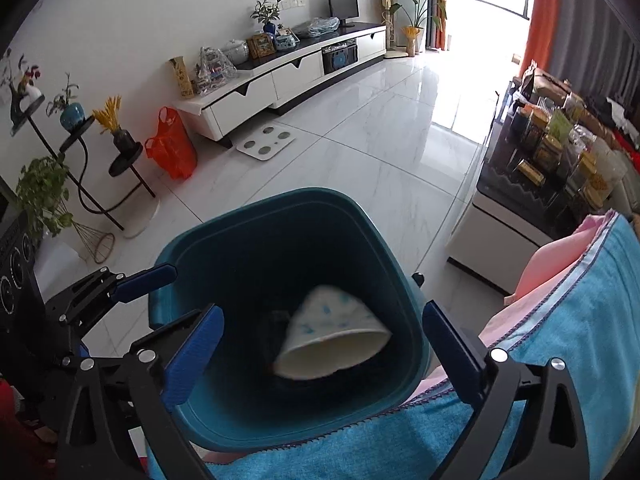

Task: Collect trash
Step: 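Carry the wrapper and cup to the teal bin and release both tools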

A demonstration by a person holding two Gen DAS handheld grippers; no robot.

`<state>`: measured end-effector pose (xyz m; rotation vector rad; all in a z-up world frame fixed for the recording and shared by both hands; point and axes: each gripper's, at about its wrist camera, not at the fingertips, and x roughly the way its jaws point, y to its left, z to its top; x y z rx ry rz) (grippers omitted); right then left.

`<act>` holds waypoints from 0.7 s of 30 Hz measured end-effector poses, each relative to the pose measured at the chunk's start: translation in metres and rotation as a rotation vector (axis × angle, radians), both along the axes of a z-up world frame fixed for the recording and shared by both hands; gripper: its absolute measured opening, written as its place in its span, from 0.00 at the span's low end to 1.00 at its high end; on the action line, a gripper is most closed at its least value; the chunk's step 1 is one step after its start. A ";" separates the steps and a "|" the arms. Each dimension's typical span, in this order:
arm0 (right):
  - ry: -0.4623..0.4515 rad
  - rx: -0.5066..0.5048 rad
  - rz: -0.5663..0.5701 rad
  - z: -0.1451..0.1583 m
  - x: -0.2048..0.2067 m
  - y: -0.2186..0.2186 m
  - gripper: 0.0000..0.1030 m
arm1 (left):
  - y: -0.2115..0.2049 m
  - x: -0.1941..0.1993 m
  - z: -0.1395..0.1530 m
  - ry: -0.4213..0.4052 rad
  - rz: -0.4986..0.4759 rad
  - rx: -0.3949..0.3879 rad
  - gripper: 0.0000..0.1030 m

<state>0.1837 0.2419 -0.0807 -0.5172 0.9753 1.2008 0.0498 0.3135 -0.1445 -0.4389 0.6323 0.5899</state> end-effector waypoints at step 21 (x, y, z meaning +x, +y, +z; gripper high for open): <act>-0.119 0.247 -0.054 0.073 -0.034 -0.088 0.93 | -0.056 -0.065 0.086 -0.127 0.056 0.132 0.94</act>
